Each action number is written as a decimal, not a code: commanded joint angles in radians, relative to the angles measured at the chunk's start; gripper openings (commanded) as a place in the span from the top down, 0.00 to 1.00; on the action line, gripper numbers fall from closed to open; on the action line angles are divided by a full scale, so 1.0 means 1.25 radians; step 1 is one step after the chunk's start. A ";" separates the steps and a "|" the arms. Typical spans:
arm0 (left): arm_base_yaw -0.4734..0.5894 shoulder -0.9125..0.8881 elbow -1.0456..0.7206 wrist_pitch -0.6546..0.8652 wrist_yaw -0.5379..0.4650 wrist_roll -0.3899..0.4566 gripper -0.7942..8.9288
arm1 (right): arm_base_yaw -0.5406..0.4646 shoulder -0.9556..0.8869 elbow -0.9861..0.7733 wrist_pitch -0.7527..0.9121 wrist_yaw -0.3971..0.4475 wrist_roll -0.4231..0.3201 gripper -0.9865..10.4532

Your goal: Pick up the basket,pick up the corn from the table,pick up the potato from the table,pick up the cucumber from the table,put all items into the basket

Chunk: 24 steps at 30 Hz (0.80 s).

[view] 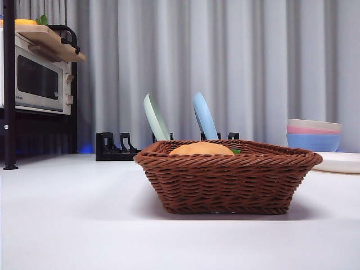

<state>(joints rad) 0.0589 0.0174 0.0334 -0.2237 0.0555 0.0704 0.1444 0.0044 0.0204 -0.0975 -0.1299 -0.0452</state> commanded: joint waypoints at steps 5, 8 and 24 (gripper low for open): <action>0.002 -0.002 -0.011 -0.001 -0.002 0.001 0.92 | -0.001 -0.003 -0.011 -0.040 0.006 0.003 0.91; 0.002 -0.002 -0.011 -0.001 -0.002 0.001 0.92 | -0.001 -0.003 -0.011 -0.060 0.006 0.002 0.91; 0.002 -0.002 -0.011 -0.001 -0.002 0.001 0.92 | 0.000 -0.003 -0.011 -0.056 0.005 0.002 0.91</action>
<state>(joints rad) 0.0589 0.0174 0.0334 -0.2237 0.0555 0.0704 0.1444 0.0044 0.0166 -0.1608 -0.1238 -0.0452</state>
